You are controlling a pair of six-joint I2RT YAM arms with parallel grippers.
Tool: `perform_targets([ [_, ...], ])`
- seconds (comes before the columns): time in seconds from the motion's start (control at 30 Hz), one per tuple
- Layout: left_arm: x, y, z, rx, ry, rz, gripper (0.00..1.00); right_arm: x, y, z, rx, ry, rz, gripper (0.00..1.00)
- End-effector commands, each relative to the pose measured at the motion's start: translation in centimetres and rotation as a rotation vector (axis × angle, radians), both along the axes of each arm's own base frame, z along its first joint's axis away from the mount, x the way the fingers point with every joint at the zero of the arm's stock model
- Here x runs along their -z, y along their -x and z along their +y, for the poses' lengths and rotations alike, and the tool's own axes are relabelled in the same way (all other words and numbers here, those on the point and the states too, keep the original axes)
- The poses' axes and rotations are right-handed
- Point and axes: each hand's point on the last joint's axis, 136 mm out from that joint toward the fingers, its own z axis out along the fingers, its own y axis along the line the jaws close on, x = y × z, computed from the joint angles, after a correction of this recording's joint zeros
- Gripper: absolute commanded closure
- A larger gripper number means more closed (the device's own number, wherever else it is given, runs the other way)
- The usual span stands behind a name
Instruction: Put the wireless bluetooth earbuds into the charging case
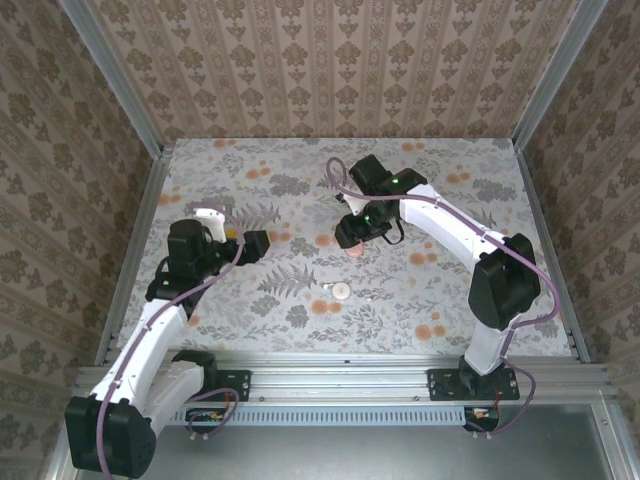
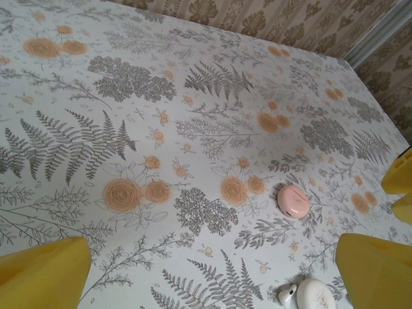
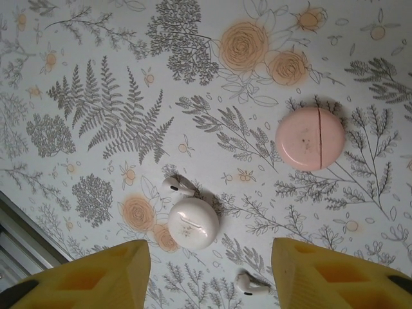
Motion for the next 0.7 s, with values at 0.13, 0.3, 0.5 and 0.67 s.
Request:
perform_targets([
  [0.13, 0.9, 0.3, -0.6, 0.029, 0.002, 0.101, 0.03, -0.8, 0.1, -0.8, 0.187, 0.072, 0.040, 0.43],
  [0.3, 2.0, 0.3, -0.5, 0.034, -0.036, 0.147, 0.05, -0.3, 0.9, -0.9, 0.259, 0.131, 0.110, 0.40],
  [0.5, 3.1, 0.0, -0.5, 0.045, -0.063, 0.213, 0.06, -0.3, 2.2, -0.3, 0.295, 0.193, 0.079, 0.41],
  [0.67, 3.7, 0.0, -0.1, 0.033, -0.092, 0.264, 0.08, 0.4, 3.2, -0.9, 0.344, 0.238, 0.102, 0.43],
])
